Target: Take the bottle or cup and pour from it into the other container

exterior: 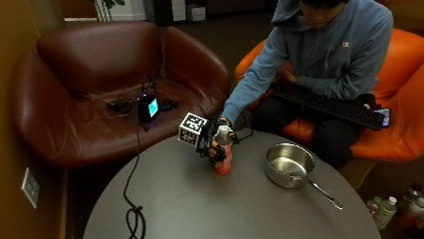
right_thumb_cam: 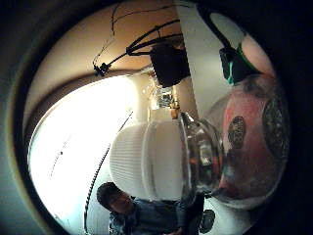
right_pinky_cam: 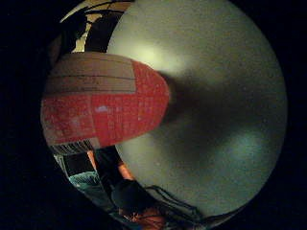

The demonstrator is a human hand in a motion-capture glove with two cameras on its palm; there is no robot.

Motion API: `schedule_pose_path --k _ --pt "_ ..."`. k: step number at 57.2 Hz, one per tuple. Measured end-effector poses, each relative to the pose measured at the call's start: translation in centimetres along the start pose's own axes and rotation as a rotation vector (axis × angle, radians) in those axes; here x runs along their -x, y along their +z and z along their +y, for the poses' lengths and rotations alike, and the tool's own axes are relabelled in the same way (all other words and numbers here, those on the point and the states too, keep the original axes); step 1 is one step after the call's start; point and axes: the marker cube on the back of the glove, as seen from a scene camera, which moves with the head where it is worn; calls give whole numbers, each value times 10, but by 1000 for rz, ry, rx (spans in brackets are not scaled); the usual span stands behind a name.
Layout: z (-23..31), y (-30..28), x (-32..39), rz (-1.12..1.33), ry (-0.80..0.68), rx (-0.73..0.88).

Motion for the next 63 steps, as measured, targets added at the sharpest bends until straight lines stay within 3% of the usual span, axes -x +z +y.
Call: schedule_pose_path --k 16,31,41,63 --pt "16 31 41 193 13 35" --pt "53 61 103 636 24 119" --pt "73 83 121 1006 163 221" --pt "64 122 163 1734 407 206"
